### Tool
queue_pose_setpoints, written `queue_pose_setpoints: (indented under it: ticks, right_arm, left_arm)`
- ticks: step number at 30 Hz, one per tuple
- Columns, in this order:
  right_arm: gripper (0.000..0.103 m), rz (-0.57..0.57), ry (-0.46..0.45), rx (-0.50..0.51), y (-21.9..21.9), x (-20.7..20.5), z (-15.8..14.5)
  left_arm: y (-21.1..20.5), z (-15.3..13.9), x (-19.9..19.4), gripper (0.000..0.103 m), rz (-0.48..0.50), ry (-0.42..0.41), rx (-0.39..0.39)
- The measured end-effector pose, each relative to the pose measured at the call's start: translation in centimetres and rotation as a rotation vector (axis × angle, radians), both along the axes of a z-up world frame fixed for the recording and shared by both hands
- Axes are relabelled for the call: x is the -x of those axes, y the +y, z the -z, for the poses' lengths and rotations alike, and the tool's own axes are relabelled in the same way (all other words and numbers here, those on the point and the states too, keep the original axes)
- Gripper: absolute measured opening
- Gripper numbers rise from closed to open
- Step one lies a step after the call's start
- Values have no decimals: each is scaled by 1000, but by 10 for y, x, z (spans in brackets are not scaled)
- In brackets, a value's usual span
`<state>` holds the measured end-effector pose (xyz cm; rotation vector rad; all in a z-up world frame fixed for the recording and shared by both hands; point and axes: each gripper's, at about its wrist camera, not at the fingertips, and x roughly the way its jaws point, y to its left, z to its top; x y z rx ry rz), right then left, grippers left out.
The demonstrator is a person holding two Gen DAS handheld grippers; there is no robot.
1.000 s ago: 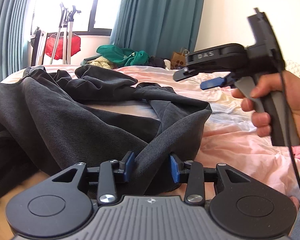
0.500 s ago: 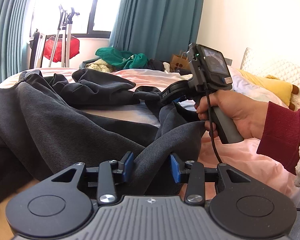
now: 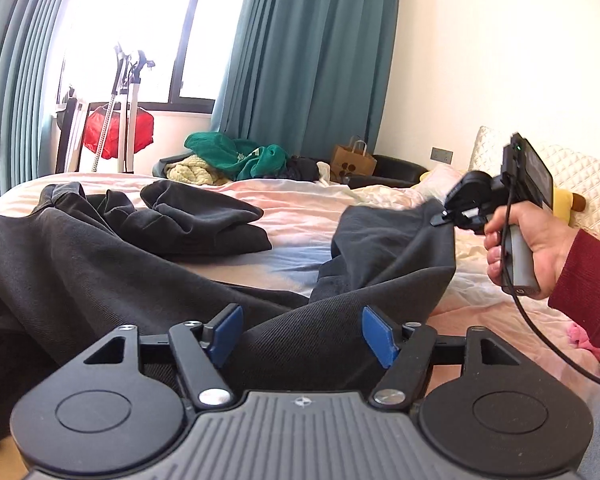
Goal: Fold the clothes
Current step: 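Raise and roll both grippers holding the sweatpants cuffs above the bed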
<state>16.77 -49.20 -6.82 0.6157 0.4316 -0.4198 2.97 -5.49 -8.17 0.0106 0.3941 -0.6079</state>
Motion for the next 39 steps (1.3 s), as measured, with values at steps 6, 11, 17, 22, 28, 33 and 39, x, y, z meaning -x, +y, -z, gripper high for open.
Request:
queue_pose_setpoints:
  ticks: [6, 11, 17, 22, 28, 33, 39]
  right_arm:
    - [5, 181, 20, -341, -48, 42, 60]
    - [5, 218, -30, -379, -47, 57, 61]
    - [5, 191, -72, -289, -39, 52, 42]
    - [5, 204, -93, -277, -44, 50, 42]
    - [5, 232, -134, -274, -53, 49, 44]
    - [5, 251, -211, -224, -53, 47, 35]
    - [5, 257, -251, -175, -56, 47, 26]
  left_arm:
    - [8, -12, 16, 80, -26, -42, -72]
    - [55, -38, 31, 81, -159, 69, 43]
    - [151, -24, 13, 84, -474, 426, 361]
    - [199, 8, -5, 84, -694, 545, 603]
    - [242, 40, -7, 81, -847, 622, 955]
    - [246, 39, -10, 73, -894, 614, 1026]
    - [262, 34, -15, 22, -931, 660, 1103]
